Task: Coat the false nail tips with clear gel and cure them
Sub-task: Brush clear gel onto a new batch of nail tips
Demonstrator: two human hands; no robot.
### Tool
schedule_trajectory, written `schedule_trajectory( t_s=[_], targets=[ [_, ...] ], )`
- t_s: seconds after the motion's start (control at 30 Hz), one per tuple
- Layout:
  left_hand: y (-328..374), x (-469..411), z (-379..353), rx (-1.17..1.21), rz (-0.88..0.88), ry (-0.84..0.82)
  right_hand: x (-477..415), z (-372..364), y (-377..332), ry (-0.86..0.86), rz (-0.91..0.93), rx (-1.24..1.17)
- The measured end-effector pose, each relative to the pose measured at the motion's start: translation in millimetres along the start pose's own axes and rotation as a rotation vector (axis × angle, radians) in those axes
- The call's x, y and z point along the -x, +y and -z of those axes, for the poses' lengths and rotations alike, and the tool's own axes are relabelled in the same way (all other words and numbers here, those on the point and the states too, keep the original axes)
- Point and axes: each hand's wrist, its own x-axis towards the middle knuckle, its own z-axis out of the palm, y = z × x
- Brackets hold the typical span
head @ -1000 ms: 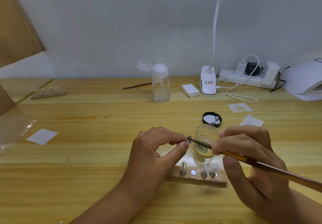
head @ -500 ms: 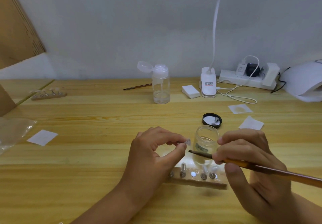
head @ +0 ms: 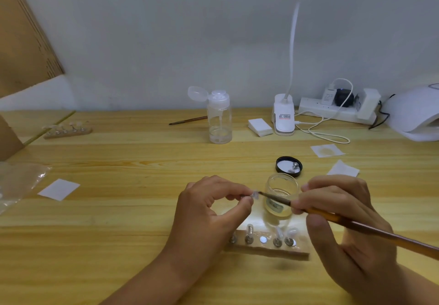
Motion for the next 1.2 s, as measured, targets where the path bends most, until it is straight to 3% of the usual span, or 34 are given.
schedule_trajectory(
  t_s=[1.2],
  targets=[
    [-7.5, 0.3, 1.5, -0.018, -0.017, -0.014, -0.2, -1.1, -2.7, -0.052, 0.059, 0.022]
  ],
)
